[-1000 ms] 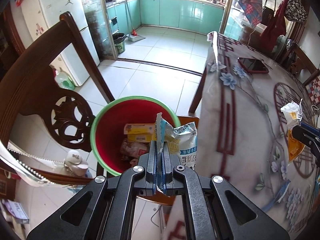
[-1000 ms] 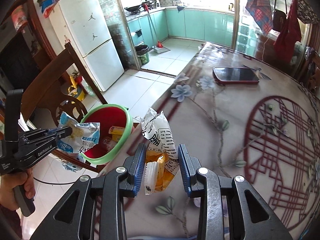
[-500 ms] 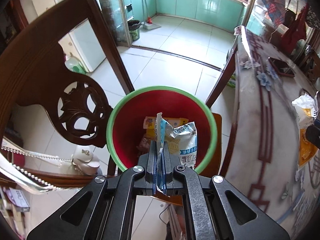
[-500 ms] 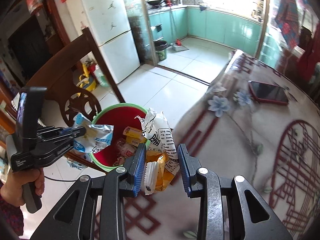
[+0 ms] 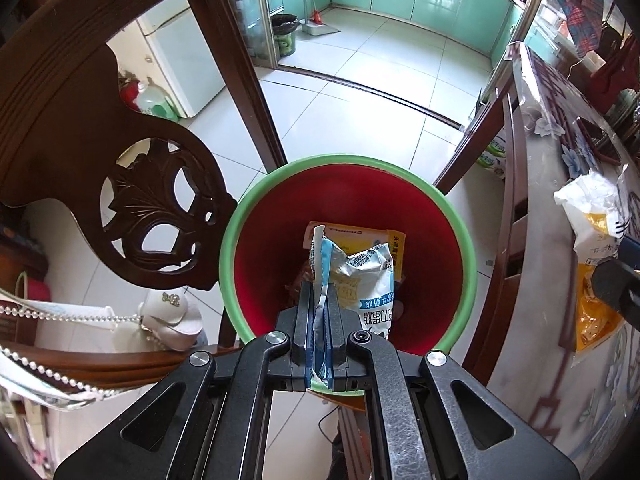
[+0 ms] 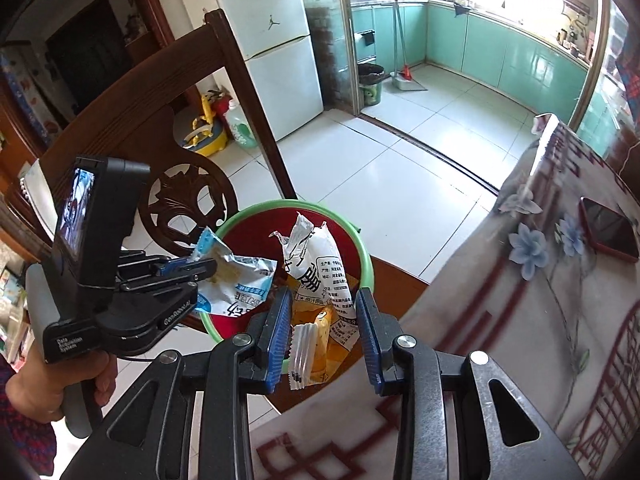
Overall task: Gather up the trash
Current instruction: 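Carry wrapper and milk pouch over the red bucket and open both grippers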
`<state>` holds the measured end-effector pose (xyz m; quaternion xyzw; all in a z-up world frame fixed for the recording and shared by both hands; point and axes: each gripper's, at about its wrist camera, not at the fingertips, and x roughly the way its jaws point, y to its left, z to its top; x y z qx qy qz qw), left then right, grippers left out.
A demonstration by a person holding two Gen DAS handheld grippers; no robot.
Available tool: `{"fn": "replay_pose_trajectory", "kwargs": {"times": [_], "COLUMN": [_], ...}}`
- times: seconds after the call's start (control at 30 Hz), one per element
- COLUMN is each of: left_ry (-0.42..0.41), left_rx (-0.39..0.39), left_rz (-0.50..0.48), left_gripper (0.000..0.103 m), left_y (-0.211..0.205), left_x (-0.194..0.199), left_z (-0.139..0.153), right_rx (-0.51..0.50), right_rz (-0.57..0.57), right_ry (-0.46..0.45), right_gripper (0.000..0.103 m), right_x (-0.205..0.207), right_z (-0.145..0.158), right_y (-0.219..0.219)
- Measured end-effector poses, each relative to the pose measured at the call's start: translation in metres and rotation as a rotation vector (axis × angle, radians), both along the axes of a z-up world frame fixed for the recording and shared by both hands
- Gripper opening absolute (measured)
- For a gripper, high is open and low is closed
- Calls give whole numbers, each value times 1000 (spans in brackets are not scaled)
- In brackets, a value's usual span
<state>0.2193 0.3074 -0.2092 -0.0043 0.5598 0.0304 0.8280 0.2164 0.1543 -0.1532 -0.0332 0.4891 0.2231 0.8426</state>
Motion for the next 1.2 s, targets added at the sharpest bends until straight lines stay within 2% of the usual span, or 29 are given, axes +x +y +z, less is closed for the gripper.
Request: {"fn": "replay_pose_trajectory", "kwargs": {"times": [0.27, 0.47, 0.53, 0.8, 0.83, 0.87, 0.9, 0.97, 1.2], "left_ry": [34, 32, 30, 26, 31, 36, 39, 12, -89], "left_rx": [-12, -30, -35, -36, -37, -37, -32, -12, -17], "left_rz": [12, 28, 30, 31, 36, 41, 47, 62, 86], "left_gripper": [4, 4, 4, 5, 8, 22, 45, 73, 74], "left_y": [9, 14, 15, 15, 15, 16, 16, 17, 16], "left_x": [2, 5, 6, 10, 11, 12, 12, 9, -21], "left_z": [-13, -13, -13, -13, -14, -15, -15, -11, 22], "right_rx": [-6, 5, 4, -14, -18, -21, -21, -16, -4], "right_rz": [30, 23, 20, 43, 44, 42, 40, 34, -36], "right_ry": [7, 16, 16, -16, -23, -31, -38, -51, -108], "right_gripper": [30, 31, 36, 36, 37, 39, 44, 51, 52], "right_x": [8, 10, 10, 6, 6, 5, 4, 2, -25], "right_z": [-3, -8, -8, -3, -2, -2, -1, 4, 34], "right_y": [16, 18, 19, 31, 31, 31, 31, 30, 2]}}
